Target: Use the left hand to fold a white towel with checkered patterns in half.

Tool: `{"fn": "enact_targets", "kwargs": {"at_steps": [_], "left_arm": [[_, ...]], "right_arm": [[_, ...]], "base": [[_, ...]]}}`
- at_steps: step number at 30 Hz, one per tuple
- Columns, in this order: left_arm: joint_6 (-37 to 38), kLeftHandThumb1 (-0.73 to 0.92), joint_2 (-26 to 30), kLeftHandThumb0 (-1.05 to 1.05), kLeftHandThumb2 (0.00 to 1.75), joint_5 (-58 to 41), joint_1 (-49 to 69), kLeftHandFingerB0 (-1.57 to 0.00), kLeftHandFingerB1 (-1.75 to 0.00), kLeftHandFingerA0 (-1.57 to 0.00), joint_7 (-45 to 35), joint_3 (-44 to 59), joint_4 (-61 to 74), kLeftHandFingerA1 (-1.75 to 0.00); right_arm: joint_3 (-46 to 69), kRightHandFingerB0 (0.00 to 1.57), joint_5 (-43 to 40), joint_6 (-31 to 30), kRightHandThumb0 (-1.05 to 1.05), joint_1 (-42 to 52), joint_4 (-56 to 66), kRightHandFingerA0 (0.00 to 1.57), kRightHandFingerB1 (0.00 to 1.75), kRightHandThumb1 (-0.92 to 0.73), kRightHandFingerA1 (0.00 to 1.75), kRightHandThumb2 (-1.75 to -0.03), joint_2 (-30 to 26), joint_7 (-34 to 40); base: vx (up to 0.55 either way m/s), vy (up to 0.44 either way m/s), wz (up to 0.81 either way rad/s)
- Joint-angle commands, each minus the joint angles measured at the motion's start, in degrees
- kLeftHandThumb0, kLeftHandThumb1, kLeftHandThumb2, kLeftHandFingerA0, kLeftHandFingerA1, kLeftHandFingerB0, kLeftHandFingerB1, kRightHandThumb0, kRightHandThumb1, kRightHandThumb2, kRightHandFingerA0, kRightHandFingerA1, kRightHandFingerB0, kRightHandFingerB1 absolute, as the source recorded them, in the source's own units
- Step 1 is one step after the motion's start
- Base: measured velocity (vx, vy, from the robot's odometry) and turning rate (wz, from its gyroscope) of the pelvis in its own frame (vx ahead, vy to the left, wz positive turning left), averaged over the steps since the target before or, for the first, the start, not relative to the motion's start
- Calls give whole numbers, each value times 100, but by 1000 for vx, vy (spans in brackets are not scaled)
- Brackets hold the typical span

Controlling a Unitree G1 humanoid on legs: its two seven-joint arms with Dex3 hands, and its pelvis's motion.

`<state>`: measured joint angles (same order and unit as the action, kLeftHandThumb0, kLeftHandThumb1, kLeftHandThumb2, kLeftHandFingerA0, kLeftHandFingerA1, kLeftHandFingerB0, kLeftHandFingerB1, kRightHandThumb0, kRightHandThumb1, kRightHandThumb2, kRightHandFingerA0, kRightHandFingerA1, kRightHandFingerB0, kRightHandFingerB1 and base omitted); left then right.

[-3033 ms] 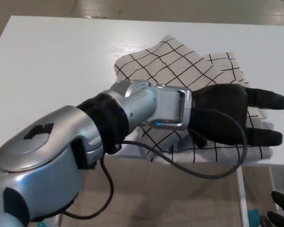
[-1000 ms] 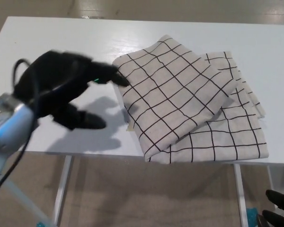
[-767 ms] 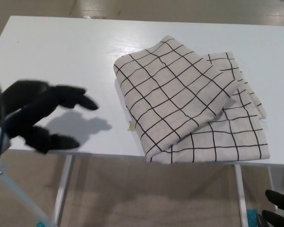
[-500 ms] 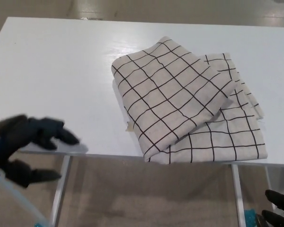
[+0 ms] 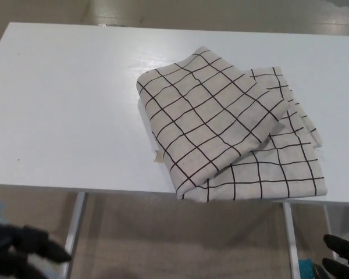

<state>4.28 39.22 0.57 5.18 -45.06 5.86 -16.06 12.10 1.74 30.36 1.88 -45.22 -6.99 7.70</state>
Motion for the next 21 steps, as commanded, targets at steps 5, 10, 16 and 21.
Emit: {"fn": "enact_targets", "kwargs": {"at_steps": [5, 10, 16, 21], "left_arm": [[-694, 40, -1000, -67, 80, -1885, 752, -53, -50, -66, -1033, 1296, -2074, -58], [766, 49, -1339, -67, 58, -696, 815, -45, -36, -47, 900, 1231, -2256, -40], [465, 40, -1839, -53, 57, -530, 261, -36, -35, -34, 2322, 1329, -3144, -38], [558, 38, -2062, -47, 65, -422, 26, -31, -40, -33, 2881, 1283, -3315, -43]], "right_arm": [[-122, 68, 249, -262, -26, 453, -222, 52, 48, -52, 56, -56, -107, 277], [-160, 68, 248, -135, -26, 583, -265, 52, 47, -52, 55, -56, -113, 274], [-215, 68, 273, -220, -28, 809, -66, 53, 47, -52, 55, -56, -79, 242], [-176, 59, 116, -405, -33, 761, 74, 49, 61, -44, 63, -81, -41, 123]], "base": [[0, 0, 0], [0, 0, 0], [0, 0, 0], [0, 0, 0]]}}
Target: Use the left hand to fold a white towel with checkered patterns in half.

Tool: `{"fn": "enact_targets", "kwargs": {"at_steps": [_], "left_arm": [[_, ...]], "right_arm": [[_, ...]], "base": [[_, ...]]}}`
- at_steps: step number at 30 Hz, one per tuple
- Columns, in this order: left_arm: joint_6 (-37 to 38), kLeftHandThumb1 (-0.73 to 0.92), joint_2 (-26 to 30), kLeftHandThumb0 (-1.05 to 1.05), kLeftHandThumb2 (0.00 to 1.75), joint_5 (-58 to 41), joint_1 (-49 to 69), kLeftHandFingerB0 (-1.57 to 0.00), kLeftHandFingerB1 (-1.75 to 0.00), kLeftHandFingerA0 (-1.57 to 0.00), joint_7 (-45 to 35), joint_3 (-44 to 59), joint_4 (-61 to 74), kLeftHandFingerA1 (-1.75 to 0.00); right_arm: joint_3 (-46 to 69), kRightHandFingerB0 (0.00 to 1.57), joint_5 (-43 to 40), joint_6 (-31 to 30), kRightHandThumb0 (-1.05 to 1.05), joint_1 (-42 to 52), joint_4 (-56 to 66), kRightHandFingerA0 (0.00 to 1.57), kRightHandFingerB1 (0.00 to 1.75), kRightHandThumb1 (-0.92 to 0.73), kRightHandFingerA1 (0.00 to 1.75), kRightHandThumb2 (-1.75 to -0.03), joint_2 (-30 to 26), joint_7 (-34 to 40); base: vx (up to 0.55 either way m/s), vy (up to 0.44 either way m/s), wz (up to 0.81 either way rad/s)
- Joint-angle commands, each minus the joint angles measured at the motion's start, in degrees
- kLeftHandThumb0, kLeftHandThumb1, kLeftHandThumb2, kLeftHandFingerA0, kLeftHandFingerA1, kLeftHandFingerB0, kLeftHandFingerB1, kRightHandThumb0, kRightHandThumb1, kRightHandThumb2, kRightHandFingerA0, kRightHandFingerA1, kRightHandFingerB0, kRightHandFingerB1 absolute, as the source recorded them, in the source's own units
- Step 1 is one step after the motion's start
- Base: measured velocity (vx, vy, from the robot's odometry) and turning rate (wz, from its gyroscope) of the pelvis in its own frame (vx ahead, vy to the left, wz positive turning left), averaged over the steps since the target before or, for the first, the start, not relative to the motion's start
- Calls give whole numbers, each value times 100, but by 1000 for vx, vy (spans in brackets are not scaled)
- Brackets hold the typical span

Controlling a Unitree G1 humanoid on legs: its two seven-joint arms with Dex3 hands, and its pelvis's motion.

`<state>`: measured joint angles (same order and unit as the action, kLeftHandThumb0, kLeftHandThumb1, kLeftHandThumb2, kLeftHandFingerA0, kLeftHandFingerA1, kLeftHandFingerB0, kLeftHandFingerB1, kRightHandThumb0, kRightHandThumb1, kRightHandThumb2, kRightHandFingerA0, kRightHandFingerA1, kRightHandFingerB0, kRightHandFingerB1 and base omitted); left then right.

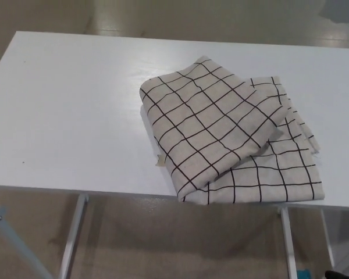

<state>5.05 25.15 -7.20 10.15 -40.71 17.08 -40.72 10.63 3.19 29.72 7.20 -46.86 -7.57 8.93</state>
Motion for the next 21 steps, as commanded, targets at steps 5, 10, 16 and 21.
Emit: {"fn": "enact_targets", "kwargs": {"at_steps": [5, 10, 16, 21], "left_arm": [[574, 38, -688, -44, 63, 326, -518, -34, -40, -38, 2622, 192, -946, -43], [657, 38, -686, -43, 63, 306, -625, -34, -40, -39, 2788, 197, -1078, -43], [865, 38, -663, -42, 63, 236, -692, -34, -40, -38, 2735, 164, -1240, -43], [958, 38, -628, -41, 63, 255, -755, -34, -40, -37, 2737, 116, -1279, -42]], "right_arm": [[-12, 59, -81, -243, -28, 196, 176, 54, 45, -52, 57, -56, 10, -75], [-31, 55, -61, -211, -28, 51, 117, 55, 45, -52, 57, -56, 2, -73], [-1, 51, -85, -10, -26, 12, -32, 54, 46, -52, 57, -56, 32, -46], [-4, 52, -69, -4, -27, -31, -21, 54, 46, -52, 57, -55, 31, -14]], "base": [[0, 0, 0], [0, 0, 0], [0, 0, 0], [0, 0, 0]]}}
